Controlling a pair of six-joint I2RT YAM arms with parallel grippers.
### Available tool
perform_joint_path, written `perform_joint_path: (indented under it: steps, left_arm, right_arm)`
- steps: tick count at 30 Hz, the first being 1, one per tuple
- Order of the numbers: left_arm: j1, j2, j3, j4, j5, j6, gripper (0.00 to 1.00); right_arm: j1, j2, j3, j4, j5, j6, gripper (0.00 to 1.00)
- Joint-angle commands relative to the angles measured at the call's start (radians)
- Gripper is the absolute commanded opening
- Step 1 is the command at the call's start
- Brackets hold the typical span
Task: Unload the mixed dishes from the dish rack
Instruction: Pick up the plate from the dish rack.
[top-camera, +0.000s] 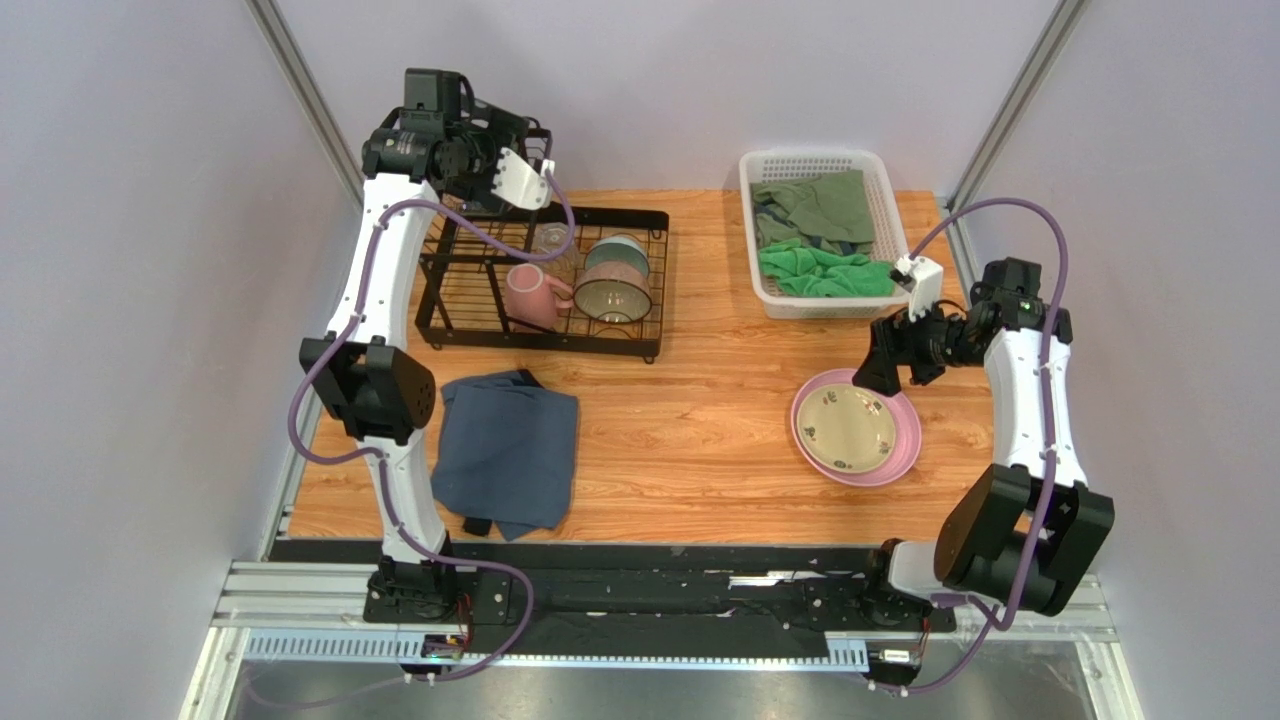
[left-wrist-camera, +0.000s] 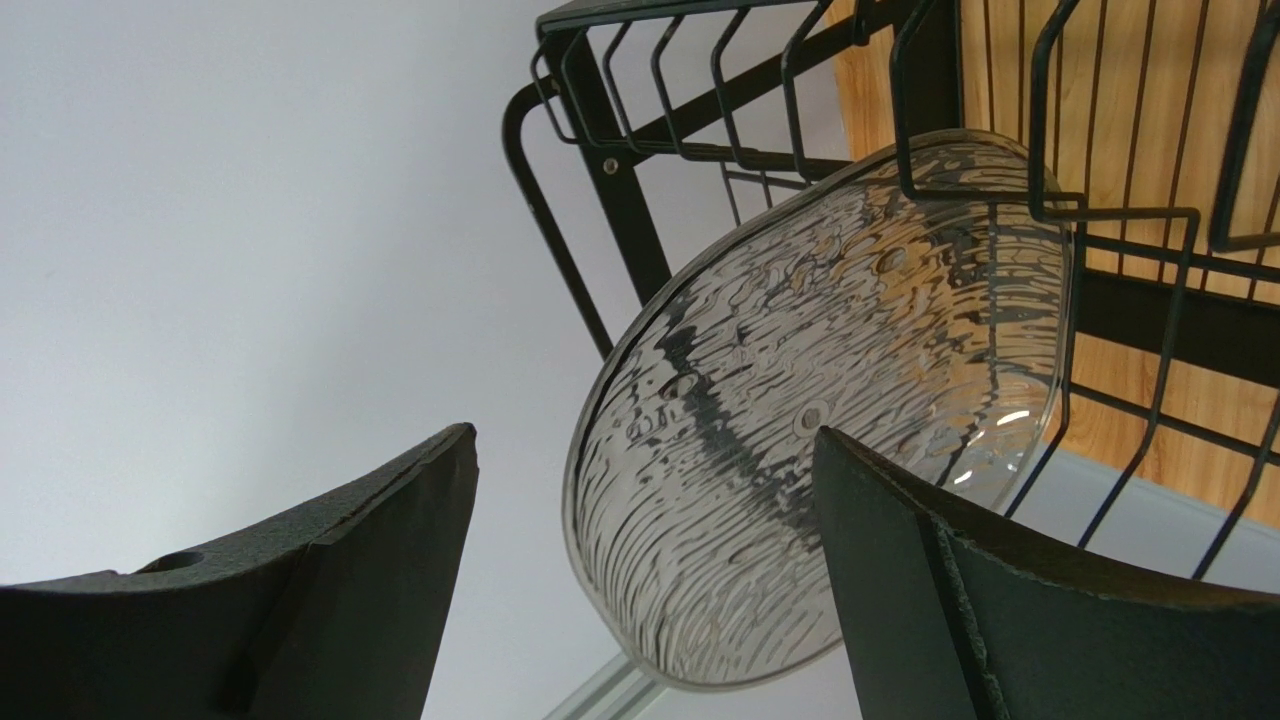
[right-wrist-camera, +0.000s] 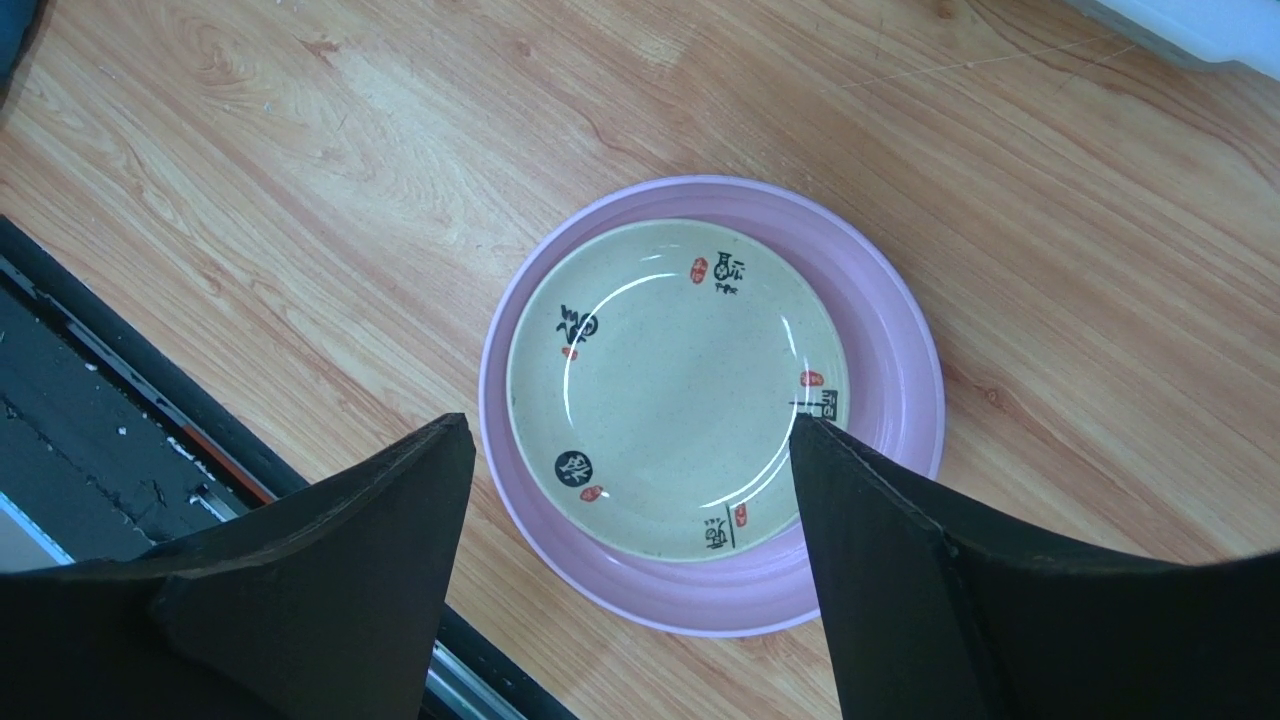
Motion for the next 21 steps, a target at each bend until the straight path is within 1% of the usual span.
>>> perform_joint_path:
  steps: [1, 4, 13, 14, 16, 19, 20, 21]
  left_arm:
    - [0.014, 0.017, 0.045, 0.042, 0.034, 0.053, 0.89]
    - [0.019, 0.033, 0.052, 0.048, 0.031, 0.058, 0.88]
    - [0.019, 0.043, 0.052, 0.041, -0.001, 0.068, 0.73]
    - [0.019, 0.042, 0.052, 0.041, -0.006, 0.068, 0.69]
    - [0.019, 0.039, 0.051, 0.044, -0.009, 0.068, 0.66]
    - [0.019, 0.037, 0.049, 0.054, -0.018, 0.067, 0.57]
    - [0.019, 0.039, 0.049, 0.058, -0.023, 0.068, 0.49]
    - [0.019, 0.039, 0.048, 0.065, -0.024, 0.068, 0.44]
  right_arm:
    - [0.003, 0.015, 0.039, 0.028, -0.029, -0.015, 0.81]
    - [0.003, 0.018, 0.034, 0.026, -0.029, -0.015, 0.81]
    - [0.003, 0.026, 0.026, 0.028, -0.022, -0.018, 0.80]
    - [0.003, 0.026, 0.026, 0.026, -0.020, -0.018, 0.80]
    - [0.003, 0.024, 0.023, 0.029, -0.020, -0.021, 0.80]
    - [0.003, 0.024, 0.014, 0.029, -0.025, -0.020, 0.80]
    - [0.003, 0.023, 0.010, 0.029, -0.025, -0.020, 0.80]
    - [0.003, 0.023, 0.008, 0.031, -0.025, -0.021, 0.80]
